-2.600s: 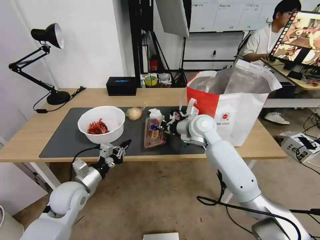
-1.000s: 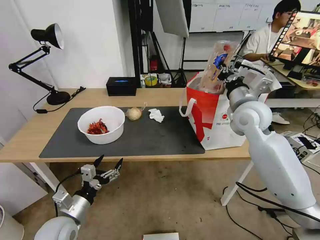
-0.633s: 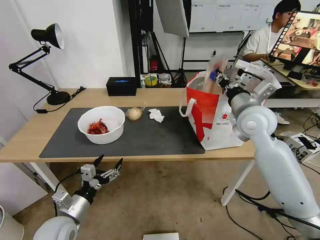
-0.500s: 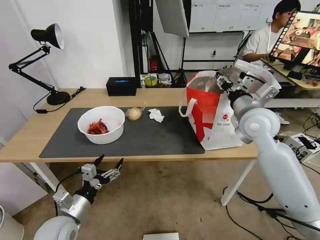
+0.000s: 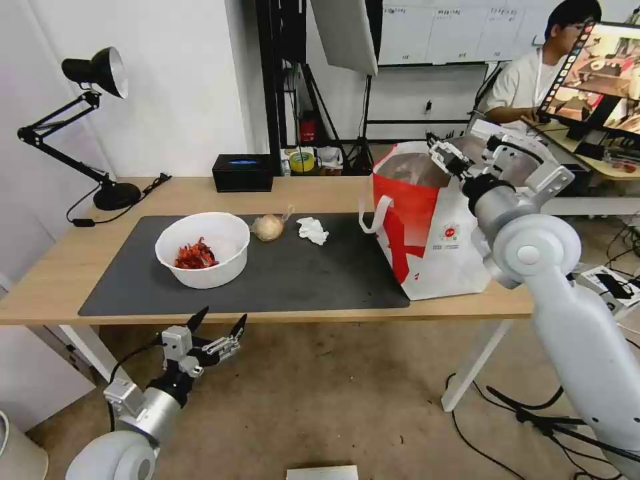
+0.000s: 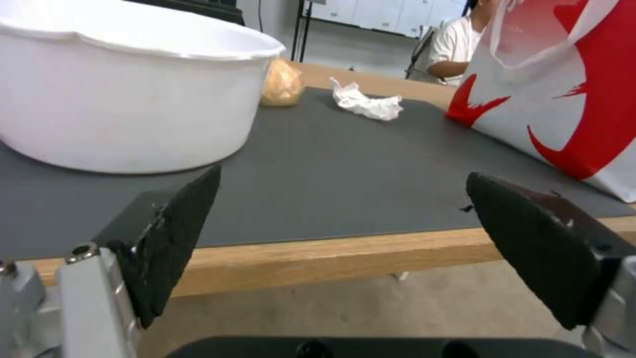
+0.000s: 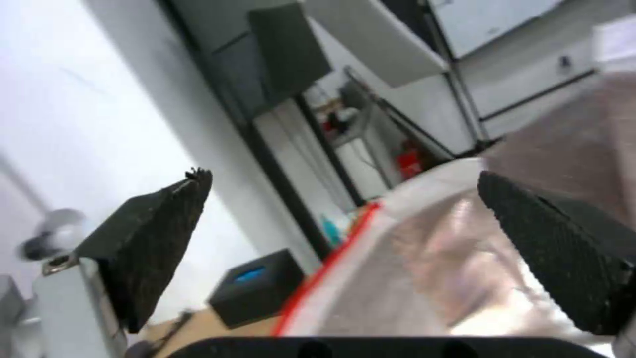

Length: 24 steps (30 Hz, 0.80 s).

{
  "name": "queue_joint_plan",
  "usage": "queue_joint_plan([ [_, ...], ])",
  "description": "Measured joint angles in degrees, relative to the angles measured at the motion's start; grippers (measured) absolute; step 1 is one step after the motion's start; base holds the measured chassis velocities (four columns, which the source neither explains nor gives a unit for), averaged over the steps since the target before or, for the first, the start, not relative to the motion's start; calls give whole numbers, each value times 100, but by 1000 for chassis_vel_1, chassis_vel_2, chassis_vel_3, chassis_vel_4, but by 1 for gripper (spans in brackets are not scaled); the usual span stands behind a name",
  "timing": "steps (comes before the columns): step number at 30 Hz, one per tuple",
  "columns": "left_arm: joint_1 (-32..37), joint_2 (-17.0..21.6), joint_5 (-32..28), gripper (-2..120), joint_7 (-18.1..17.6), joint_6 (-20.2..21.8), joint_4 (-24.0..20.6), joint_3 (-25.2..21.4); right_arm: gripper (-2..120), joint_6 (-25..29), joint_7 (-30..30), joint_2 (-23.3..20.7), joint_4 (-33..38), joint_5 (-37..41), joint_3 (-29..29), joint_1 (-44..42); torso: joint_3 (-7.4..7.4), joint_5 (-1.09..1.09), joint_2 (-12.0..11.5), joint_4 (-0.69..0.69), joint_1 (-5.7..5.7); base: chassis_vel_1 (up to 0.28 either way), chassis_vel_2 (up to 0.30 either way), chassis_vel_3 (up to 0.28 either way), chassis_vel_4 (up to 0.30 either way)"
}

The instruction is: Pick up the trash from the table and place it into the takeout bag.

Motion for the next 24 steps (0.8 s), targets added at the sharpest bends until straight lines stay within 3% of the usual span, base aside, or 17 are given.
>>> queue_joint_plan([
  [6, -9, 18, 0, 100, 0, -3, -2, -55, 100, -433, -685, -247, 406, -122, -96, -264, 0, 1, 0, 1, 0, 0, 0, 0, 0],
  [9, -151, 117, -3, 100, 0, -8, 86, 25, 100, -669, -1447, -539, 820, -615, 46, -903, 0, 2, 0, -1, 0, 0, 0, 0, 0],
  [11, -190, 141, -3, 100, 2, -16, 123, 43, 100, -695, -1686, -627, 933, -875, 91, -1096, -1, -1, 0, -5, 0, 0, 0, 0, 0],
  [15, -187, 151, 0, 100, 6, -55, 157, 3, 100, -703, -2147, -777, 1074, -1486, 98, -1415, 0, 2, 0, 0, 0, 0, 0, 0, 0],
  [18, -179, 153, 76, 100, 12, -98, 179, -51, 100, -534, -2505, -941, 1119, -2300, 91, -1798, 0, 0, 0, 1, 0, 0, 0, 0, 0],
  [23, -177, 150, 136, 100, 18, -135, 210, -61, 100, -201, -2643, -966, 1104, -2934, 135, -2311, 0, 1, 0, 0, 0, 0, 0, 0, 0],
  [24, -175, 148, 193, 100, 24, -168, 243, -68, 100, 49, -2747, -900, 1077, -3284, 241, -2727, 0, 0, 0, 0, 0, 0, 0, 0, 0],
])
